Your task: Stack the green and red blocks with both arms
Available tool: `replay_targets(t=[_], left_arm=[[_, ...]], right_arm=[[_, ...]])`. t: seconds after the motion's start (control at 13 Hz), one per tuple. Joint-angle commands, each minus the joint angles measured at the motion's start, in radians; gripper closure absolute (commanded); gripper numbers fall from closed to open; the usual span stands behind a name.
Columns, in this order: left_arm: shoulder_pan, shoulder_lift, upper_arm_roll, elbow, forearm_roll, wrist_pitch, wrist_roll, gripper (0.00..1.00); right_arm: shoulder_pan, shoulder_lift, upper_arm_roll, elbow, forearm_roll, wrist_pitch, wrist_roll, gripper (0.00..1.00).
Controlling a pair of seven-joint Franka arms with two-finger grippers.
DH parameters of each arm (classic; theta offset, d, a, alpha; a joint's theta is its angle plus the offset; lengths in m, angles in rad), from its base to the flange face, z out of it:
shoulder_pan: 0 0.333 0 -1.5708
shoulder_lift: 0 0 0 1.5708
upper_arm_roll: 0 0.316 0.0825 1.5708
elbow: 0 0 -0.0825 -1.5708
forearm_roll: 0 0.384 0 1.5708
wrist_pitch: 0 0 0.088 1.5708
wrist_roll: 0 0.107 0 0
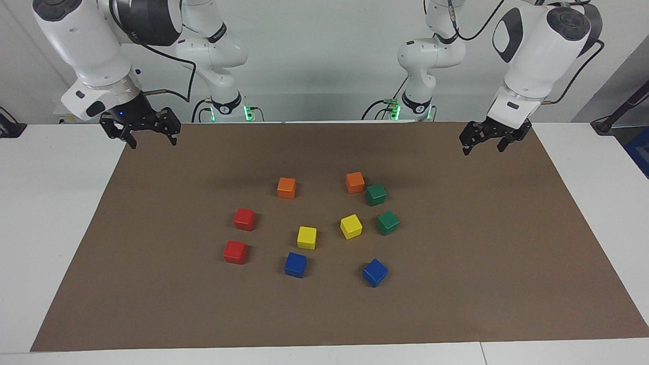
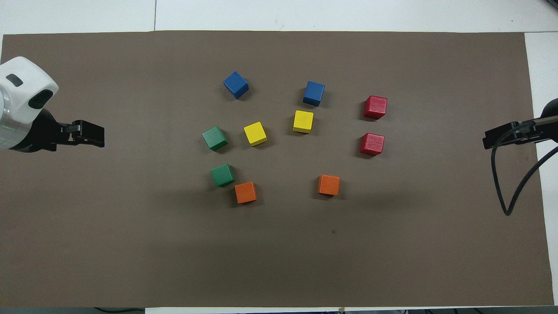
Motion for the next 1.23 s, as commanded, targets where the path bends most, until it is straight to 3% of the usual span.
replay_targets(t=[0.0, 0.38, 0.62, 0.77, 0.92, 1.15], left_arm=[[0.012, -0.004, -0.005, 0.007, -0.015, -0.015, 0.017, 0.0], [0.01, -0.01, -0.009, -0.011, -0.016, -0.006, -0.013, 0.0], [-0.036, 0.005, -0.024, -0.074, -0.043, 0.145, -0.2, 0.0], [-0.088, 0.062, -0.022, -0.093, -0.048, 0.198, -0.239, 0.0], [-0.154, 0.107, -0.022, -0.129, -0.047, 0.29, -0.399, 0.0], [-0.227, 0.09, -0.022, -0.296, -0.047, 0.457, -0.455, 0.0]], right_arm=[[-0.022, -0.013, 0.017, -0.01, -0.008, -0.003, -0.017, 0.0], [-0.014, -0.013, 0.017, -0.01, -0.002, 0.001, -0.017, 0.0], [0.007, -0.014, 0.017, -0.011, -0.002, -0.005, -0.017, 0.0], [0.023, -0.016, 0.017, -0.011, -0.002, -0.002, -0.014, 0.0], [0.023, -0.018, 0.017, -0.016, -0.002, -0.002, -0.013, 0.0], [0.088, -0.054, 0.018, -0.135, 0.0, 0.096, 0.224, 0.0]])
